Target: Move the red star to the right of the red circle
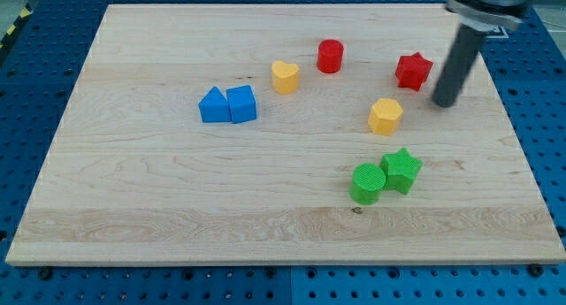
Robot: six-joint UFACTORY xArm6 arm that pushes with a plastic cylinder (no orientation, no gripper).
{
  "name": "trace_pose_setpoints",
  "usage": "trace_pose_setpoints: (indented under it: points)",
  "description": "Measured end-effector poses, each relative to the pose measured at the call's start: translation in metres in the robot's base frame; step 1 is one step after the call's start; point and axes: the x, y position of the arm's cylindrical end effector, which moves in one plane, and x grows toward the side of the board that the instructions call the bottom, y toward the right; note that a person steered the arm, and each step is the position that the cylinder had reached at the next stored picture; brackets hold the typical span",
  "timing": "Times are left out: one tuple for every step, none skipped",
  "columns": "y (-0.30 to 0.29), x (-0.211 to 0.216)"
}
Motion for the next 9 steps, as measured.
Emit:
trace_pose_setpoints:
  points:
    - [0.045, -0.005]
    - [0.03, -0.018]
    - [-0.024, -0.024]
    - [-0.061, -0.035]
    - [-0.034, -0.036]
    - [0.004, -0.047]
    - [-0.01, -0.057]
    - [-0.053, -0.057]
    - [-0.081, -0.057]
